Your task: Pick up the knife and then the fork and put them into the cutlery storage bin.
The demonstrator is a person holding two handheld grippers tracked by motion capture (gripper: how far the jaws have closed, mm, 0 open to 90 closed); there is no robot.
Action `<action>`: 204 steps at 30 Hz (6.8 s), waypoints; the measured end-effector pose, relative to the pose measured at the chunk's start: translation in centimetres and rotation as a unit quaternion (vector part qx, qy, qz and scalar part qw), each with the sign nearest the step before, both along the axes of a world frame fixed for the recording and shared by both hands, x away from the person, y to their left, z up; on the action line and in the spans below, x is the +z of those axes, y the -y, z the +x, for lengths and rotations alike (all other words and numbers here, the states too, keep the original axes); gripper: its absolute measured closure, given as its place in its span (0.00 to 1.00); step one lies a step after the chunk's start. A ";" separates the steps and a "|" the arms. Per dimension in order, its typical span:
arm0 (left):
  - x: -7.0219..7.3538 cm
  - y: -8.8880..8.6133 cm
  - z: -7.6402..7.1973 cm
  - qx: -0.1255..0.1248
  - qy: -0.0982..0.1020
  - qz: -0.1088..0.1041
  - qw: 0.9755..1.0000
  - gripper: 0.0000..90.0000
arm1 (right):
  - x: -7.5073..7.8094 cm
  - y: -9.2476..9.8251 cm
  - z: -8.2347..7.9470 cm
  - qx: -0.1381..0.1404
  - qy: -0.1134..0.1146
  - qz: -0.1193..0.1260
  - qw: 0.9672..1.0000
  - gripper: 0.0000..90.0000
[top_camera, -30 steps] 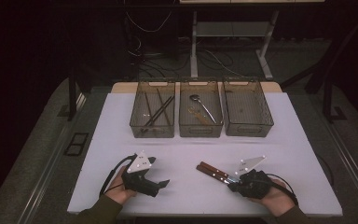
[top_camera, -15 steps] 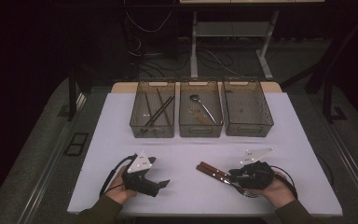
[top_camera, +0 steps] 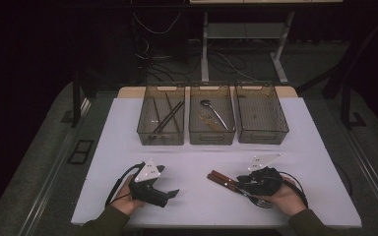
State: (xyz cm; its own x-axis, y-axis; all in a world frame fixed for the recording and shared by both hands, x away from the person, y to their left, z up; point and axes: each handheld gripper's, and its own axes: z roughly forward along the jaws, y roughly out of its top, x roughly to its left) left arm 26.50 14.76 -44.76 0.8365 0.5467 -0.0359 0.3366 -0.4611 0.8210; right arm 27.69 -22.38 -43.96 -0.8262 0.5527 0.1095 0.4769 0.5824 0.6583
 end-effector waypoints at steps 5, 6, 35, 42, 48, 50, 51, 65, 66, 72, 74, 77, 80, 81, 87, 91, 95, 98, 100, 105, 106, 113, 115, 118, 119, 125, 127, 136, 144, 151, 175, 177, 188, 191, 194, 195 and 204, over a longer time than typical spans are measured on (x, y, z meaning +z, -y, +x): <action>0.0 0.0 0.0 0.001 0.000 0.001 1.000 0.07 | -0.3 -0.1 0.2 0.004 0.000 -0.002 1.000 0.82; 0.0 0.0 0.0 0.001 0.000 0.001 1.000 0.07 | -0.4 -0.1 0.2 0.005 0.001 -0.002 1.000 0.82; 0.0 -0.1 0.1 -0.001 0.000 0.007 1.000 0.07 | -1.4 0.5 -1.0 0.033 0.065 -0.004 0.997 0.86; 0.0 -0.1 0.1 -0.001 0.000 0.006 1.000 0.07 | -1.2 0.4 -0.9 0.028 0.060 -0.005 0.998 0.87; 0.0 -0.1 0.1 -0.002 0.000 0.006 1.000 0.07 | -1.1 0.5 -0.5 0.027 0.046 0.000 0.999 0.87; 0.0 -0.1 0.1 -0.002 0.000 0.005 1.000 0.07 | -1.1 0.5 -0.5 0.027 0.044 0.001 0.999 0.87; 0.0 -0.1 0.1 -0.002 0.000 0.005 1.000 0.07 | -1.0 0.5 -0.4 0.026 0.042 0.002 0.999 0.87; 0.0 -0.1 0.1 -0.001 0.000 0.005 1.000 0.07 | 0.3 1.6 0.7 0.011 0.021 0.020 1.000 0.87; 0.0 -0.1 0.1 -0.002 0.000 0.005 1.000 0.07 | 0.5 1.8 0.8 0.008 0.022 0.021 0.999 0.87; 0.0 -0.1 0.1 0.000 -0.001 0.004 1.000 0.07 | 0.6 2.2 1.3 0.004 0.020 0.017 1.000 0.86; 0.0 -0.1 0.1 -0.001 -0.001 0.004 1.000 0.07 | 0.7 2.3 1.5 0.001 0.018 0.015 1.000 0.86; 0.0 -0.1 0.1 -0.001 -0.001 0.004 1.000 0.07 | 0.9 2.6 1.9 -0.003 0.017 0.016 1.000 0.86; 0.0 -0.1 0.1 0.000 -0.002 0.003 1.000 0.07 | 1.2 3.0 2.3 -0.008 0.018 0.019 1.000 0.86; 0.0 -0.1 0.1 0.000 -0.002 0.004 1.000 0.07 | 1.4 3.2 2.3 -0.008 0.019 0.019 1.000 0.86; 0.0 -0.1 0.1 0.001 -0.003 0.003 1.000 0.07 | 2.4 3.8 2.7 -0.009 0.027 0.023 0.999 0.86; 0.0 -0.2 0.2 -0.001 -0.002 0.006 1.000 0.07 | 3.0 4.2 3.2 -0.010 0.028 0.027 0.999 0.86; 0.0 -0.2 0.2 0.000 -0.003 0.006 1.000 0.07 | 3.5 4.5 3.8 -0.009 0.027 0.029 0.999 0.86; -0.1 -0.2 0.2 0.000 -0.003 0.007 1.000 0.07 | 3.9 4.9 4.3 -0.016 0.030 0.033 0.999 0.86; -0.1 -0.2 0.2 0.000 -0.003 0.008 1.000 0.07 | 4.2 5.1 4.6 -0.019 0.031 0.037 0.999 0.86; -0.1 -0.2 0.2 0.001 -0.003 0.006 1.000 0.07 | 4.7 5.4 5.1 -0.022 0.034 0.042 0.998 0.86; -0.1 -0.2 0.2 0.000 -0.003 0.007 1.000 0.07 | 4.8 5.5 5.3 -0.023 0.036 0.044 0.998 0.86; -0.1 -0.1 0.2 0.003 -0.003 0.003 1.000 0.07 | 5.2 5.8 6.1 -0.033 0.041 0.049 0.997 0.86; -0.1 -0.1 0.2 0.003 -0.003 0.003 1.000 0.07 | 5.3 5.8 6.3 -0.036 0.040 0.052 0.997 0.86; -0.1 -0.1 0.2 0.002 -0.003 0.003 1.000 0.07 | 5.5 5.9 6.5 -0.041 0.043 0.054 0.997 0.86; -0.1 -0.1 0.2 0.002 -0.003 0.004 1.000 0.07 | 5.6 5.9 6.7 -0.041 0.043 0.054 0.997 0.86; -0.1 -0.2 0.2 0.002 -0.003 0.003 1.000 0.07 | 6.1 5.8 7.6 -0.050 0.044 0.054 0.996 0.86; -0.1 -0.2 0.2 0.002 -0.004 0.004 1.000 0.07 | 6.2 5.9 8.0 -0.054 0.043 0.056 0.996 0.86; -0.1 -0.2 0.2 0.002 -0.004 0.002 1.000 0.07 | 7.4 6.6 10.0 -0.076 0.044 0.049 0.995 0.86; -0.1 -0.2 0.2 0.002 -0.004 0.000 1.000 0.07 | 8.7 7.3 12.1 -0.098 0.045 0.040 0.993 0.86; -0.1 -0.2 0.2 0.002 -0.004 -0.002 1.000 0.07 | 9.3 8.0 13.9 -0.127 0.044 0.030 0.990 0.86; 0.1 -0.3 0.1 0.000 0.002 -0.002 1.000 0.07 | 8.6 8.8 21.0 -0.240 0.003 0.010 0.971 0.86; 0.1 -0.3 0.1 0.000 0.002 -0.002 1.000 0.07 | 8.5 8.3 21.5 -0.241 0.001 0.005 0.970 0.86; 0.1 -0.3 0.1 0.001 0.000 -0.005 1.000 0.07 | 6.5 7.0 22.4 -0.239 -0.007 -0.037 0.970 0.85; 0.1 -0.3 0.1 0.000 0.000 -0.005 1.000 0.07 | 6.5 7.1 22.3 -0.245 -0.007 -0.039 0.969 0.75; 0.1 -0.3 0.1 0.000 0.000 -0.005 1.000 0.07 | 6.7 7.4 21.8 -0.245 -0.002 -0.026 0.969 0.68; 0.1 -0.3 0.1 0.001 0.000 -0.005 1.000 0.07 | 6.9 7.4 21.5 -0.244 0.004 -0.023 0.969 0.65; 0.0 -0.3 0.2 0.004 -0.002 -0.003 1.000 0.07 | 8.5 8.6 18.2 -0.218 0.033 0.029 0.975 0.49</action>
State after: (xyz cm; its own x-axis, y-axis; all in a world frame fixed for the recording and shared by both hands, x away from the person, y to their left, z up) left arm 26.68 15.04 -44.73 0.8315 0.5538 -0.0423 0.3436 -0.4530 0.8227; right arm 45.93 -30.99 -35.49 -0.5196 0.8478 0.1057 0.6267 0.2941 0.7216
